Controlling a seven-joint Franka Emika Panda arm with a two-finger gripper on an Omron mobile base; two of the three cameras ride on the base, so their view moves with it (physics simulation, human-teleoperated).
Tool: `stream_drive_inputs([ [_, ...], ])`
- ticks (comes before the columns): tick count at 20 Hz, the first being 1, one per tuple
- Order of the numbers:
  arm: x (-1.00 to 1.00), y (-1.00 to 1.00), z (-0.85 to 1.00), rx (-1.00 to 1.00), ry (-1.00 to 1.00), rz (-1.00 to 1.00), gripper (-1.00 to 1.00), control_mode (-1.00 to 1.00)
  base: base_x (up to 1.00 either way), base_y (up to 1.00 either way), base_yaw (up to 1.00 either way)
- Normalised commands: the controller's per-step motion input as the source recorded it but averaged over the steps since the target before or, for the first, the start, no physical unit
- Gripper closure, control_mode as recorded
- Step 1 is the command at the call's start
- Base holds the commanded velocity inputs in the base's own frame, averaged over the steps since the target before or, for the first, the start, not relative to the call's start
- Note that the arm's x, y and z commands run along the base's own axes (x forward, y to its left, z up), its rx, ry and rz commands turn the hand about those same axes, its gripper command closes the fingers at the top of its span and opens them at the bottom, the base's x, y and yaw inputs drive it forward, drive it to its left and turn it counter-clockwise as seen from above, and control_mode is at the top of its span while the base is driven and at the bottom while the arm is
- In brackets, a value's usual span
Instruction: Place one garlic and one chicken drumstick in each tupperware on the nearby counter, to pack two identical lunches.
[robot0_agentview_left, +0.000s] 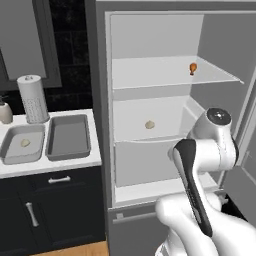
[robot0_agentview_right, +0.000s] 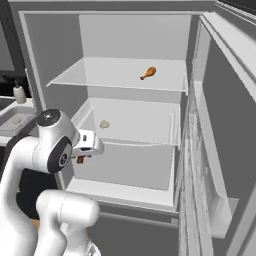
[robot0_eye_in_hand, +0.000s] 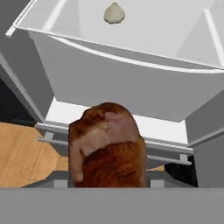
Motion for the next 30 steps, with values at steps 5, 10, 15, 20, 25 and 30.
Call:
stream_drive_inputs([
  [5,0.0,0.0,0.0,0.0,0.0,0.0,1.0,1.0,-0.35,0.95,0.11],
  [10,0.0,0.0,0.0,0.0,0.0,0.0,1.0,1.0,0.12,1.0,0.03],
  [15,0.0,0.0,0.0,0.0,0.0,0.0,1.0,1.0,0.56,1.0,0.0],
  [20,0.0,0.0,0.0,0.0,0.0,0.0,1.0,1.0,0.79,1.0,-0.11],
  [25,0.0,0.0,0.0,0.0,0.0,0.0,1.0,1.0,0.36,0.68,-0.18],
  [30,0.21,-0.23,-0.18,0.0,0.0,-0.05,1.0,-1.0,0.01,0.0,-0.03],
])
